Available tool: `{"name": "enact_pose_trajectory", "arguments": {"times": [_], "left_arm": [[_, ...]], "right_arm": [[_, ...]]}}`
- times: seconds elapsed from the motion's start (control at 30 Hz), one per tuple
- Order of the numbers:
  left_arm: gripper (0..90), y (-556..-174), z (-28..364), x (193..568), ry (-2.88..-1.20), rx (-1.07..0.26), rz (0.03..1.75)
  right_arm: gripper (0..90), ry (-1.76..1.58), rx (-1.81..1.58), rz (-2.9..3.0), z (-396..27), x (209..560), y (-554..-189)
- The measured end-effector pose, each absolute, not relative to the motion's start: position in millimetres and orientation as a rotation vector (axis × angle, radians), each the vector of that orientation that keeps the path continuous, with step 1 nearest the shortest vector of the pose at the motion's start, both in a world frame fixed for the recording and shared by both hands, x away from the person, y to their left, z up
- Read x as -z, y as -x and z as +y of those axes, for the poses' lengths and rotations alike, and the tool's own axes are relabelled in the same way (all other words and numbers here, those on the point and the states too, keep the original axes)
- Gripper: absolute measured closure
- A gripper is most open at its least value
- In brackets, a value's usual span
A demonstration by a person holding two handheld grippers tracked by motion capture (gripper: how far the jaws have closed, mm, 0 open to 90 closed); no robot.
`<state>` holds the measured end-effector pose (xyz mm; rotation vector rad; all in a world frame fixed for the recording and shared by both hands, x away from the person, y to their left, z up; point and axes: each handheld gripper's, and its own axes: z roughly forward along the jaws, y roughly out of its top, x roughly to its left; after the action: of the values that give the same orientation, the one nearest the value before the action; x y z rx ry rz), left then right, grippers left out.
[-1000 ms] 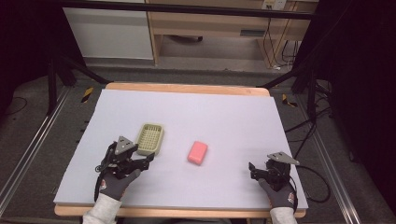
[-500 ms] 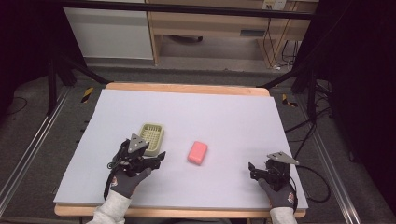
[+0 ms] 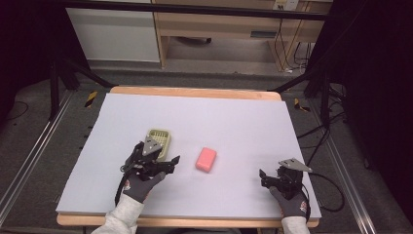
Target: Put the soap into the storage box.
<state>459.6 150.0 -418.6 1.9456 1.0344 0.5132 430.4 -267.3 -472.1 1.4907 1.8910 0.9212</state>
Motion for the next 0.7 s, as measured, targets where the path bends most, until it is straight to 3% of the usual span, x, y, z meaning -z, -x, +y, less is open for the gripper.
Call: {"name": "enact_pose_trajectory", "arguments": {"times": [0.7], "left_arm": [[25.8, -476, 130, 411, -1.965, -0.498, 1.01]], "right_arm": [[11.2, -1.487, -0.913, 1.897, -266, 473, -431]]}}
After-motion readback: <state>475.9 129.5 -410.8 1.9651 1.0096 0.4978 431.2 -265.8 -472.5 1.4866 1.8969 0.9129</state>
